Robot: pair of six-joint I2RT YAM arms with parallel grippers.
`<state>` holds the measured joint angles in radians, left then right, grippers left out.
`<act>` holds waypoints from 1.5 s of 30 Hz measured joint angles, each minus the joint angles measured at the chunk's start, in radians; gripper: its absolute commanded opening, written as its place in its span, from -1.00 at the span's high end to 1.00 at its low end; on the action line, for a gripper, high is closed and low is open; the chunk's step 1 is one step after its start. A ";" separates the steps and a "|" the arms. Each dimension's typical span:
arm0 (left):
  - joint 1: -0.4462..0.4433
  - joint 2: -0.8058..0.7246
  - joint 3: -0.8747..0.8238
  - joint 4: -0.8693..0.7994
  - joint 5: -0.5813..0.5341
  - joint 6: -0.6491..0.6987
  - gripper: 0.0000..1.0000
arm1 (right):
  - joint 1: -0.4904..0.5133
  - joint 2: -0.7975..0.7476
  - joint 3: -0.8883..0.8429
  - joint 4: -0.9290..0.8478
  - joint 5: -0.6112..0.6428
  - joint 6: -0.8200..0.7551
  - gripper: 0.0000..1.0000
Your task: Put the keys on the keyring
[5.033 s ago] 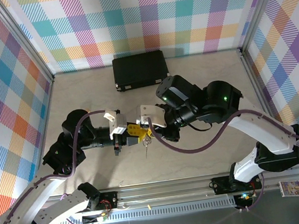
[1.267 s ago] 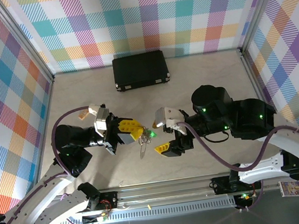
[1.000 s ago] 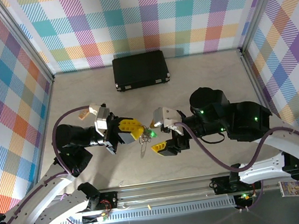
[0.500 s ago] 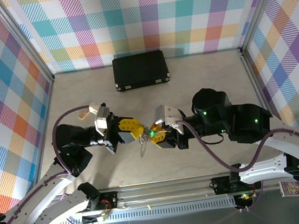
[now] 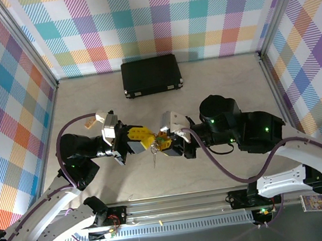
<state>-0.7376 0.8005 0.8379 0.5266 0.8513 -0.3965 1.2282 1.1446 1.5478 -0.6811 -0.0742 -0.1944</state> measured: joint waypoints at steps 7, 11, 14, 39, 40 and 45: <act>0.000 -0.009 -0.007 -0.004 -0.006 0.004 1.00 | 0.000 0.000 0.000 0.000 0.016 0.000 0.78; 0.000 -0.021 -0.011 -0.024 -0.008 0.013 1.00 | 0.000 -0.003 0.000 -0.002 0.032 -0.001 0.84; 0.000 -0.021 -0.011 -0.031 -0.008 0.019 1.00 | 0.002 -0.007 0.000 -0.008 0.045 -0.004 0.92; 0.000 -0.023 0.063 -0.422 -0.012 0.290 1.00 | 0.002 0.008 0.047 -0.125 0.100 -0.037 1.00; 0.000 -0.022 0.074 -0.453 -0.015 0.310 1.00 | 0.002 0.008 0.050 -0.126 0.103 -0.039 1.00; 0.000 -0.013 0.136 -0.614 -0.049 0.422 1.00 | 0.002 0.017 0.074 -0.149 0.133 -0.057 1.00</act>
<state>-0.7376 0.7872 0.9737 -0.0872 0.8024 0.0254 1.2304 1.1618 1.6222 -0.8303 0.0586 -0.2512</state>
